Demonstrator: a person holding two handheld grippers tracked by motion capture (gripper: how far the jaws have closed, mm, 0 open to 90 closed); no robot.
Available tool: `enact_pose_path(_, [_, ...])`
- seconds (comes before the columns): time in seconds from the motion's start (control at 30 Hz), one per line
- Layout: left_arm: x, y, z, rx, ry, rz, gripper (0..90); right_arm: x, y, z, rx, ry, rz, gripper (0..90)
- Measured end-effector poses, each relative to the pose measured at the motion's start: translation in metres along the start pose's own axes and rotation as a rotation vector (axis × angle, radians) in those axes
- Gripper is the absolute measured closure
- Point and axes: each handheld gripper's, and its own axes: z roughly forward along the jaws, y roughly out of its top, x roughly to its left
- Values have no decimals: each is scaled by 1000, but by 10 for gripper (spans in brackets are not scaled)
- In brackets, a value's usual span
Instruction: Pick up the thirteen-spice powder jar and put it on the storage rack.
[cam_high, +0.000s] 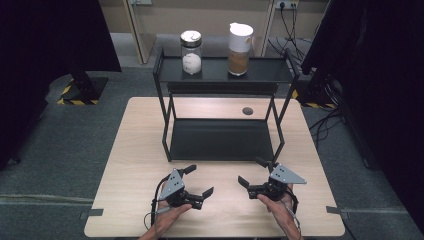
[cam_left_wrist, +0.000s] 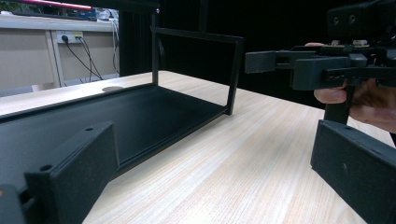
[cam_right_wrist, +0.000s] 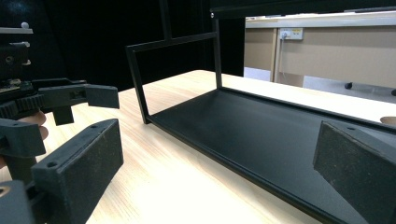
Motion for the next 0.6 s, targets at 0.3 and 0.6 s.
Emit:
enact_pose_path(0.3, [-1,0,0,-1,1,3,5,0,-2,-1,1,0,-2,18])
enact_pose_path(0.6, [-1,0,-1,-3,7,6,5,0,-2,-2,-1,-8,9,18])
